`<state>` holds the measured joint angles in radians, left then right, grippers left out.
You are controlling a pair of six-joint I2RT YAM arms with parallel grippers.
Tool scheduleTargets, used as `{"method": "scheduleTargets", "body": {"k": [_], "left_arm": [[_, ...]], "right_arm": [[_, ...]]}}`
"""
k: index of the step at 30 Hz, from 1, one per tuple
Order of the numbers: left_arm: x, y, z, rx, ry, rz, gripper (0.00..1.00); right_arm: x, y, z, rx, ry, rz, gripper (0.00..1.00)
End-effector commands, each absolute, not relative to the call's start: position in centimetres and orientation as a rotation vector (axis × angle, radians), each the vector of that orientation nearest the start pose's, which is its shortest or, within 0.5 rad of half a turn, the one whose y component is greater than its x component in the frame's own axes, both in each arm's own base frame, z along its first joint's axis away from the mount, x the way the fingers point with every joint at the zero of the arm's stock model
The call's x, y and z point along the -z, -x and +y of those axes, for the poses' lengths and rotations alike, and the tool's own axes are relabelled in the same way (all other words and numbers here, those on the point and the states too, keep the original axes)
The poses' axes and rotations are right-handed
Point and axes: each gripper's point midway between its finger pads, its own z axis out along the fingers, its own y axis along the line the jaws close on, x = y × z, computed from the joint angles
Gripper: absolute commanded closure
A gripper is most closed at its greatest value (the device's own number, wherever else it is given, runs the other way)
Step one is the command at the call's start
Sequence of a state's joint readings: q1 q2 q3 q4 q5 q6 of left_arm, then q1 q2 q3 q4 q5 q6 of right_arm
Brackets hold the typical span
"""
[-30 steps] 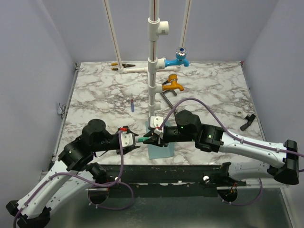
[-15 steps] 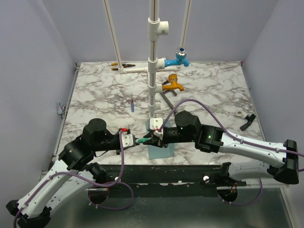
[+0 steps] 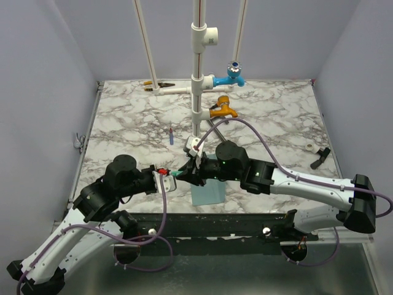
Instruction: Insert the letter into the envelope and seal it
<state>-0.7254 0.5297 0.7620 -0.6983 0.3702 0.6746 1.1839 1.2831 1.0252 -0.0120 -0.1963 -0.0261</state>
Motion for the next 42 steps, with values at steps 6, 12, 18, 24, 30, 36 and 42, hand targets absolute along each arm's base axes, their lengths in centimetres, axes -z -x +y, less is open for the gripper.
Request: {"method": "scheduleTargets", "body": {"k": [6,12,18,24,30,36,42], "left_arm": [[-26.5,-18.8,-16.3,-0.056,-1.431,1.077,1.0],[-26.6,-20.3,-15.0,-0.317,-1.464,0.948,1.0],[-25.5,-21.4,-14.4,-0.583,-1.539,0.81,1.0],[-25.2,-20.9,-14.0,-0.698,-1.526,0.68,0.92],[-27.7,-20.2,-13.1,-0.449,-1.29,0.888,0.2],[-32.3,-16.6,-13.9,0.001,-1.089,0.975,0.14],[-34.7,-10.9,-16.7,0.093,-1.316,0.575,0.2]], "right_arm": [[-26.6,-15.3,43.8,-1.275,0.788,1.815,0.99],[-26.8,-17.0,44.4,-1.489,0.608,1.885,0.99],[-26.8,-17.5,45.8,-1.524,0.592,1.875,0.99],[-27.7,-18.5,44.5,-1.428,0.58,1.833,0.99],[-30.4,-17.4,42.5,-1.402,0.662,1.696,0.99],[-35.1,-14.3,39.4,-1.438,0.782,1.414,0.99],[-37.6,-11.8,38.0,-1.421,0.959,1.255,0.99]]}}
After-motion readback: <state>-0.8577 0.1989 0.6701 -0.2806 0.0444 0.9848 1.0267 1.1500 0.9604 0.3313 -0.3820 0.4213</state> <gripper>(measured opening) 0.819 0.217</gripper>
